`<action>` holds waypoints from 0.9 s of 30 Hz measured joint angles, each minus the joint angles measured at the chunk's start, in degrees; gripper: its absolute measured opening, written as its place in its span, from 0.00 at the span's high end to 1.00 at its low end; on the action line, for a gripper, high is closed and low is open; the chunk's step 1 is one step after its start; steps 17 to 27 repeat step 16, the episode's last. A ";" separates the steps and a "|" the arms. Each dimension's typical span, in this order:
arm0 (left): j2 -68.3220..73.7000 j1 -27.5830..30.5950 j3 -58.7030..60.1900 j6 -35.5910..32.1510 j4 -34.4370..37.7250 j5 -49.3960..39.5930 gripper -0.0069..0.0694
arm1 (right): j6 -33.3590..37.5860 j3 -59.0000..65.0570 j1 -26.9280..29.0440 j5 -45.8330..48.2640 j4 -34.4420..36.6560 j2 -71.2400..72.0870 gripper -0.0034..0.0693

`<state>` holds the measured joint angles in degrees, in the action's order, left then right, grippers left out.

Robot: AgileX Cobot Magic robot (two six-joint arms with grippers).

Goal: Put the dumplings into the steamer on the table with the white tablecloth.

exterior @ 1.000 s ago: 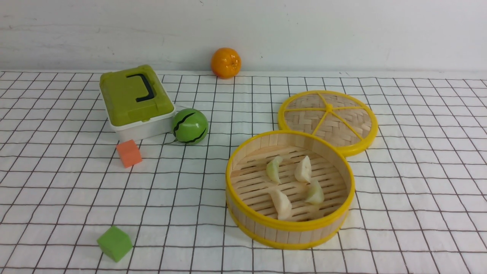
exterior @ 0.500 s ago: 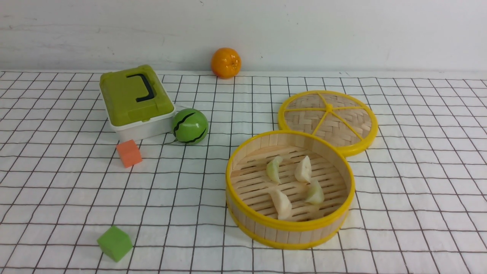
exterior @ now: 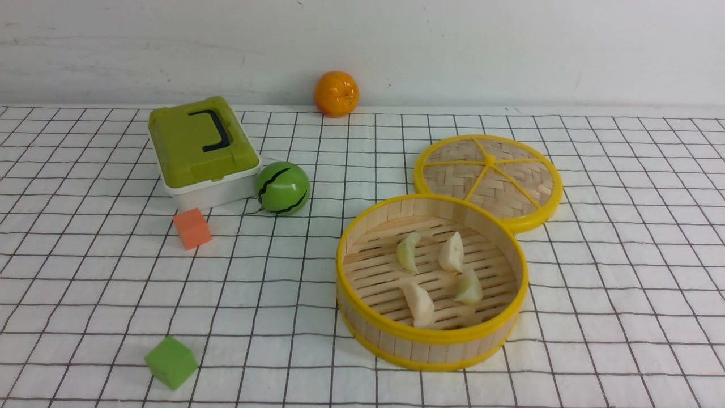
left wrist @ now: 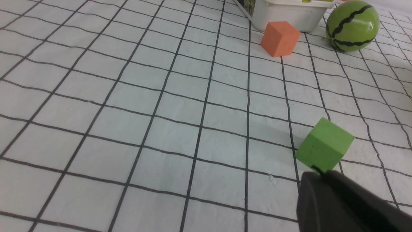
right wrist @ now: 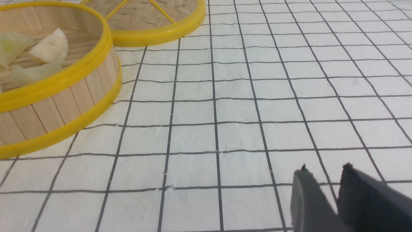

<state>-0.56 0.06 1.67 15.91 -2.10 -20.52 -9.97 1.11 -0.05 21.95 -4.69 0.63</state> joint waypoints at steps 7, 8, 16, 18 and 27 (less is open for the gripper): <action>0.00 0.00 0.00 0.00 0.00 0.00 0.90 | 0.00 0.00 0.00 0.00 0.00 0.00 0.72; 0.00 0.00 0.00 0.00 0.00 0.00 0.90 | 0.00 0.00 0.00 0.00 0.00 0.00 0.72; 0.00 0.00 0.00 0.00 0.00 0.00 0.89 | 0.00 0.00 0.00 0.00 0.00 0.00 0.70; 0.00 0.00 0.00 0.00 0.00 0.00 0.89 | 0.00 0.00 0.00 0.00 0.00 0.00 0.70; 0.00 0.00 0.00 0.00 0.00 0.00 0.89 | 0.00 0.00 0.00 0.00 0.00 0.00 0.70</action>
